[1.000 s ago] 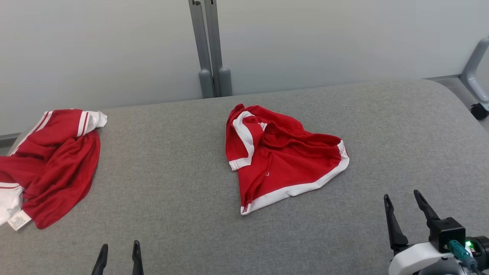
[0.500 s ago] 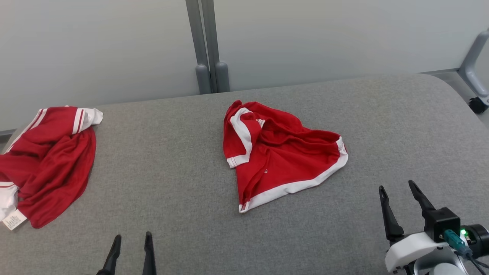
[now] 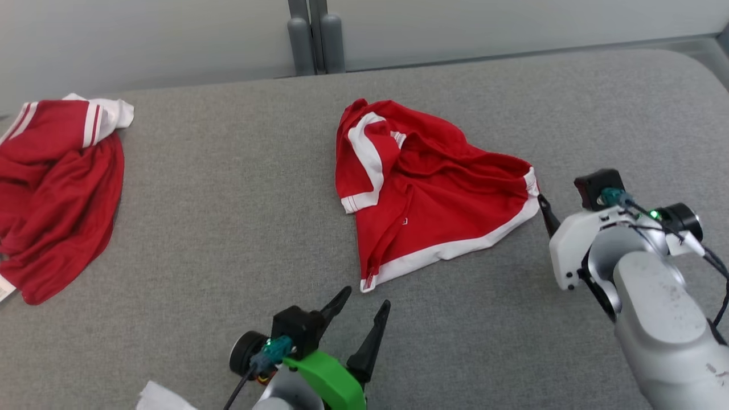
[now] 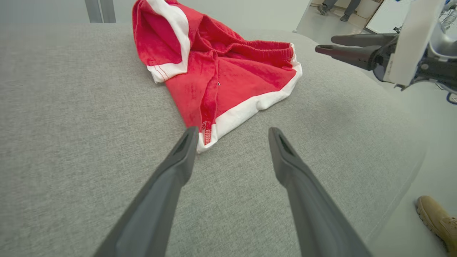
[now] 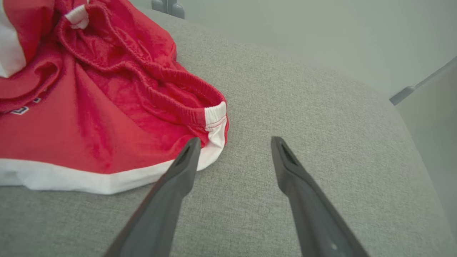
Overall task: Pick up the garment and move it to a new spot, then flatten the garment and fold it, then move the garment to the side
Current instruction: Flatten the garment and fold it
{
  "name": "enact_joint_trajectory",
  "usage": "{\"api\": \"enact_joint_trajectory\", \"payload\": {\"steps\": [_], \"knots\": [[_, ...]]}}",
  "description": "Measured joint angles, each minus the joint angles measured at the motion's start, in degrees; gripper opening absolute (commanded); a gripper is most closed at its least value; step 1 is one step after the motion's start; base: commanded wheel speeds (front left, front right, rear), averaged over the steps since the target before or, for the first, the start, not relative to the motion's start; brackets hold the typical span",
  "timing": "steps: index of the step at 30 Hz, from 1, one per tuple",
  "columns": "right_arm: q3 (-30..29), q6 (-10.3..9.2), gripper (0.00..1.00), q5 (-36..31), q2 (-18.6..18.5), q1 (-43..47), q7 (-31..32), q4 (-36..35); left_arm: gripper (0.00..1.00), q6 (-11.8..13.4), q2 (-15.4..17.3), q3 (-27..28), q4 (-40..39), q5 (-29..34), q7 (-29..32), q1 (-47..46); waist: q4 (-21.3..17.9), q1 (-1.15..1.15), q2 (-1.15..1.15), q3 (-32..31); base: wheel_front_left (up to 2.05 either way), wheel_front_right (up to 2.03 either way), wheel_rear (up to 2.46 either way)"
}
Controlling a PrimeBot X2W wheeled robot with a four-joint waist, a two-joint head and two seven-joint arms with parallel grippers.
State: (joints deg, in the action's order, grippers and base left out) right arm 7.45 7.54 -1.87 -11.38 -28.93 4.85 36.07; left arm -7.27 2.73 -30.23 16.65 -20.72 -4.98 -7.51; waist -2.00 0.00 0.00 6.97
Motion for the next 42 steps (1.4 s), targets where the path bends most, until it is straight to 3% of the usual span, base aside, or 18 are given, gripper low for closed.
{"api": "enact_joint_trajectory", "payload": {"steps": [5,15,37,38,39,40,41,42], "knots": [[4.16,-0.01,1.0,2.22,-2.58,-4.42,3.42,1.8,1.0,-0.04,-0.01,-3.75,1.4,-4.06,2.85,-3.95,1.13,0.0,0.0,3.59,0.0,0.0,0.0],[8.44,-0.01,1.0,5.11,-4.95,-9.05,3.44,3.93,1.0,1.34,0.03,-4.91,4.74,-4.46,1.46,-7.48,2.54,0.0,0.0,8.45,0.0,0.0,0.0],[12.04,-0.01,1.0,7.95,-5.42,-11.98,0.52,6.45,1.0,3.23,0.02,-7.16,8.28,-7.92,-2.71,-12.39,2.13,0.0,0.0,11.49,0.0,0.0,0.0],[12.09,-0.01,1.0,8.03,-5.43,-12.15,0.42,6.48,0.82,3.23,0.02,-7.22,8.54,-8.05,-2.72,-12.54,2.08,0.0,0.0,11.59,0.0,0.0,0.0],[12.18,0.0,1.0,8.14,-5.47,-12.37,0.32,6.49,0.48,3.23,0.01,-7.3,8.99,-8.5,-2.72,-12.69,2.0,0.0,0.0,11.72,0.0,0.0,0.0],[12.25,-0.01,1.0,8.17,-5.55,-12.51,0.22,6.5,0.34,3.23,0.02,-7.37,9.46,-8.55,-2.75,-12.89,1.94,0.0,0.0,11.85,0.0,0.0,0.0],[12.33,-0.01,0.85,8.17,-5.59,-12.55,0.1,6.54,0.15,3.22,0.02,-7.39,9.8,-8.76,-2.85,-13.03,1.86,0.0,0.0,11.92,0.0,0.0,0.0],[12.41,0.0,0.5,8.23,-5.55,-12.55,0.08,6.72,0.0,3.2,0.01,-7.39,10.31,-9.11,-3.18,-13.2,1.76,0.0,0.0,11.97,0.0,0.0,0.0]]}}
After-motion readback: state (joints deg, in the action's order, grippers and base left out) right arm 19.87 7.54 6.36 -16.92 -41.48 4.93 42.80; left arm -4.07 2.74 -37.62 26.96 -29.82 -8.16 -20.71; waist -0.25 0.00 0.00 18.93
